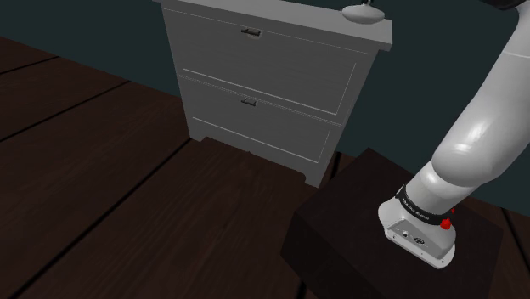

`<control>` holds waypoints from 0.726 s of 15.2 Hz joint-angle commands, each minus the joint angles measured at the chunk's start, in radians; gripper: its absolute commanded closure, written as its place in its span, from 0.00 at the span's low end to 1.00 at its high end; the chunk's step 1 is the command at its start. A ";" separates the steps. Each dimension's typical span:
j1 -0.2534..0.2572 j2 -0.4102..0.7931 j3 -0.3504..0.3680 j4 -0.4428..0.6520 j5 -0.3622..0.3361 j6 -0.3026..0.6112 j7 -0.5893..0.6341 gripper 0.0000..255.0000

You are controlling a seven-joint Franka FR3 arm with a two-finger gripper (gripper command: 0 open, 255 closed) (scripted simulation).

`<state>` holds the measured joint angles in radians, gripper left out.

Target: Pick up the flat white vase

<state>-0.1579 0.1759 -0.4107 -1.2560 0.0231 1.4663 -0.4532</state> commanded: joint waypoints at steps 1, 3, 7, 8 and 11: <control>-0.005 0.016 -0.001 0.046 0.007 -0.031 -0.003 1.00; -0.013 0.037 -0.004 0.103 0.016 -0.069 -0.009 1.00; -0.036 0.090 -0.008 0.236 0.041 -0.152 -0.021 1.00; -0.044 0.107 -0.009 0.275 0.049 -0.175 -0.024 1.00; -0.077 0.170 -0.011 0.417 0.079 -0.256 -0.034 1.00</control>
<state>-0.2234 0.3234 -0.4213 -0.8905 0.0914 1.2406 -0.4840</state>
